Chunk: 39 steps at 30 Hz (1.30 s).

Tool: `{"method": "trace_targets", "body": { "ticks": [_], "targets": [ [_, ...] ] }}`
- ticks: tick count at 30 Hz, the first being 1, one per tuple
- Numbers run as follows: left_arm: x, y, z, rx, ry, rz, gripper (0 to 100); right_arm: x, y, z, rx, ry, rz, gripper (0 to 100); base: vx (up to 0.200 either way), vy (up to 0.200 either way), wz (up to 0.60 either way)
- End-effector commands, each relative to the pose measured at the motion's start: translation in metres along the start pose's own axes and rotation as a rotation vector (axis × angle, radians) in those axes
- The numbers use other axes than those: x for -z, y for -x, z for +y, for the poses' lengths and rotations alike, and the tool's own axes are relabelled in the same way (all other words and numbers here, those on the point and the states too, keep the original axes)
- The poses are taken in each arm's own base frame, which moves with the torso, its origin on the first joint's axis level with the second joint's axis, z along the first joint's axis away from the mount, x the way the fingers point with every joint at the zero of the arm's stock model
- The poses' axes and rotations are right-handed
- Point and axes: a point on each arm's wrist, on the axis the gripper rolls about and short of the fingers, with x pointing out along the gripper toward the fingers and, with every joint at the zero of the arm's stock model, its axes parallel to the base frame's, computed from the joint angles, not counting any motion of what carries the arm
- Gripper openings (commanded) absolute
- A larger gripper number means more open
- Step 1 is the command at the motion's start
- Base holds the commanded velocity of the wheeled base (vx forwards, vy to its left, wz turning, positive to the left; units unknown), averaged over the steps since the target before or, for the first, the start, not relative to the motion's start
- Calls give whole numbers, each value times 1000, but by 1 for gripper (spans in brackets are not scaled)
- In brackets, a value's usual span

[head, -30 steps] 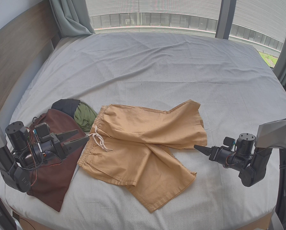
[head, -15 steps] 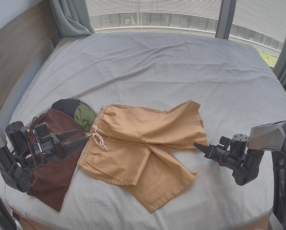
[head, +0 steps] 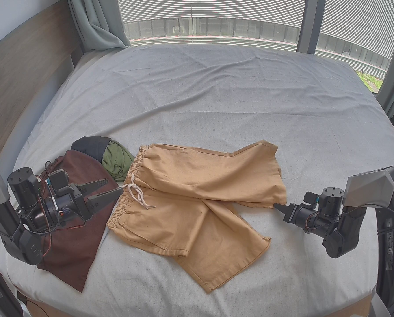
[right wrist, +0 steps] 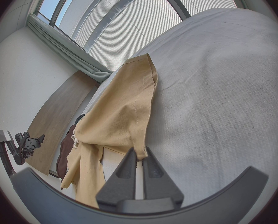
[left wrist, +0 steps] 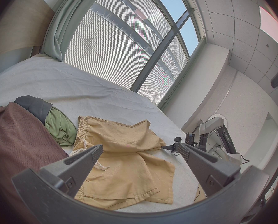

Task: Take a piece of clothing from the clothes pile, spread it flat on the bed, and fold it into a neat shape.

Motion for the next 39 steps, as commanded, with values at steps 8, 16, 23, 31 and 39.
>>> {"method": "trace_targets", "body": {
  "ticks": [8,16,23,31,39],
  "targets": [
    [3,-2,1,1,9,9,100,5,6,-2,17,-11,23,0,0,0,0],
    [3,-2,1,1,9,9,100,6,7,-3,26,-14,26,0,0,0,0],
    [3,-2,1,0,10,10,100,13,11,-2,36,6,55,0,0,0,0],
    [3,-2,1,0,9,9,100,11,11,-3,35,6,49,0,0,0,0],
    [2,-2,1,2,6,7,100,5,14,3,25,22,32,100,0,0,0]
  ]
}}
